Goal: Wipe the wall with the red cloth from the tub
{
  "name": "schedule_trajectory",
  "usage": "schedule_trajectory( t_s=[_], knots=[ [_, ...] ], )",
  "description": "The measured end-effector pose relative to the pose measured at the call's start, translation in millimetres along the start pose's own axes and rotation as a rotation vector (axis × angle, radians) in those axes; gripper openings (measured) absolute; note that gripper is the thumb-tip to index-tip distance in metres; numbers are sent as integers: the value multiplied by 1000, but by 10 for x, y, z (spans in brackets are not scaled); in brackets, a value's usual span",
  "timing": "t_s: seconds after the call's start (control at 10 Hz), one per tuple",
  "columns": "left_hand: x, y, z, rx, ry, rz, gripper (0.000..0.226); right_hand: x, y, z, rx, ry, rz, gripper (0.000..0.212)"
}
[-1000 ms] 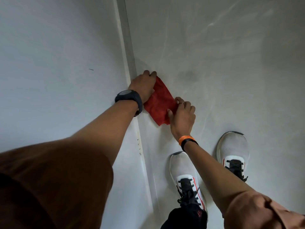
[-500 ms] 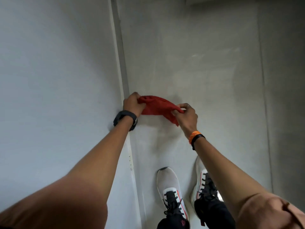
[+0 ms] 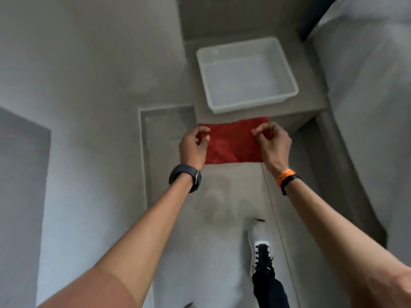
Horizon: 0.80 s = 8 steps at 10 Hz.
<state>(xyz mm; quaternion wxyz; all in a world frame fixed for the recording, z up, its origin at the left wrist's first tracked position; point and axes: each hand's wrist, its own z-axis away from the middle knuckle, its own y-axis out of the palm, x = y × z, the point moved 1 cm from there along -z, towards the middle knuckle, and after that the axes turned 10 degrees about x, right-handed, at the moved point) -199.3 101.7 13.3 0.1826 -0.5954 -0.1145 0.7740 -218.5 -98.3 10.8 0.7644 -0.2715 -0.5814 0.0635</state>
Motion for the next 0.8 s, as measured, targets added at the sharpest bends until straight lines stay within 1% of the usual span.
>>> schedule_trajectory(
  t_s=[0.1, 0.2, 0.3, 0.4, 0.5, 0.6, 0.7, 0.8],
  knots=[
    [-546, 139, -511, 16, 61, -42, 34, 290, -322, -740, 37, -68, 40, 18],
    [-956, 268, -1004, 16, 44, -43, 47, 510, -492, -1402, 53, -105, 113, 30],
    [-1112, 445, -1501, 85, 8, -243, 57, 547, -491, -1935, 104, -120, 211, 32],
    [-1044, 723, -1932, 209, -33, -475, 58, 343, -358, -2355, 248, -145, 362, 38],
    [-816, 839, -2124, 280, -156, -620, 56, 139, -167, -2505, 403, -202, 543, 36],
    [-563, 888, -2168, 304, -211, -743, 59, 6, -113, -2494, 567, -187, 833, 32],
    [-465, 880, -2118, 300, -75, -928, 73, -59, -157, -2451, 568, -256, 1030, 71],
    [-695, 701, -1996, 177, 92, -1029, 87, 105, -269, -2387, 418, -403, 978, 86]
  ],
)
